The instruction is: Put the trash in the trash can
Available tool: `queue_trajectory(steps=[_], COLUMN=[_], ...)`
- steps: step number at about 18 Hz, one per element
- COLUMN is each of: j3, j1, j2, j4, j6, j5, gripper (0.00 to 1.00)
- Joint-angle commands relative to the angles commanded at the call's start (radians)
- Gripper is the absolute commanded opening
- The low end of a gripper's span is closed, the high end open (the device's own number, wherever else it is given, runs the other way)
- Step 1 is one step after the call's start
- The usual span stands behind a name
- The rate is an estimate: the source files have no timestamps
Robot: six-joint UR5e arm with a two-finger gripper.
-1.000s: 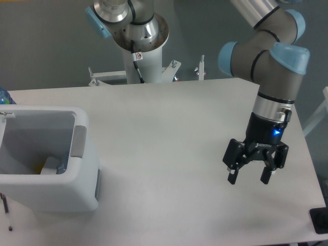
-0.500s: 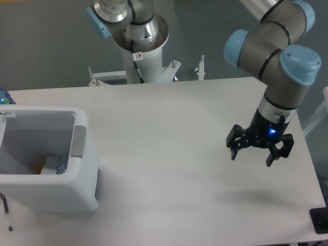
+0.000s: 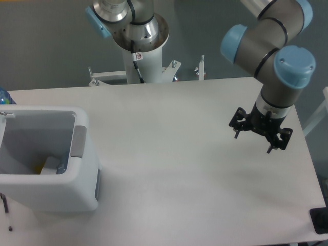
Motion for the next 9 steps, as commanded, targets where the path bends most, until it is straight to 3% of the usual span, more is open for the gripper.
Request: queue_trajectory(steps=[4,9], j3=[0.012,-0.001], j1=[0.011,0.008], j2=[0.009,0.011], j4=[-0.017,-0.012], j6=[0.165,0.177], j5=[0.034,0.031], gripper=[1.0,1.0])
